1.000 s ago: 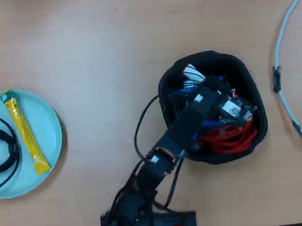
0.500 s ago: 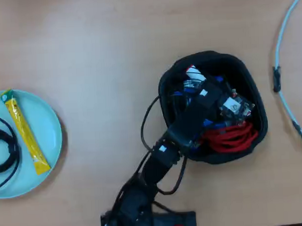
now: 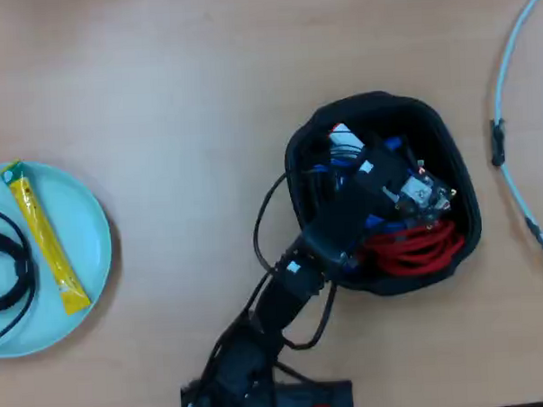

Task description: Pick up the red pen and put it in the black bowl

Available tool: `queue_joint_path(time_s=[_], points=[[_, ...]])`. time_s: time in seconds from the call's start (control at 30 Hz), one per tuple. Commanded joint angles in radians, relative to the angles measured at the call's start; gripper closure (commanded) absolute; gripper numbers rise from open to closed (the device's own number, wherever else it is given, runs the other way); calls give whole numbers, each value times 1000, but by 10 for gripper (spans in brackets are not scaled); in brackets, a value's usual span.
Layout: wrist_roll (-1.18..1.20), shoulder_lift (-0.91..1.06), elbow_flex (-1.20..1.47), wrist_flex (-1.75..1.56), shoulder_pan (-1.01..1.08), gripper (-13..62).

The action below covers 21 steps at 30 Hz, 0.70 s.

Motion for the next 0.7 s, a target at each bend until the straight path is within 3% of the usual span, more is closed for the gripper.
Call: queue_joint_path(time_s=[0.0, 0.13, 0.23, 0.43, 0.67], points=[[12, 8, -138, -2, 8, 239], [-64, 8, -140, 8, 2, 39], [-75, 15, -141, 15, 0, -32], [-112, 55, -158, 109, -5, -35], [-118, 290, -155, 311, -32, -38]])
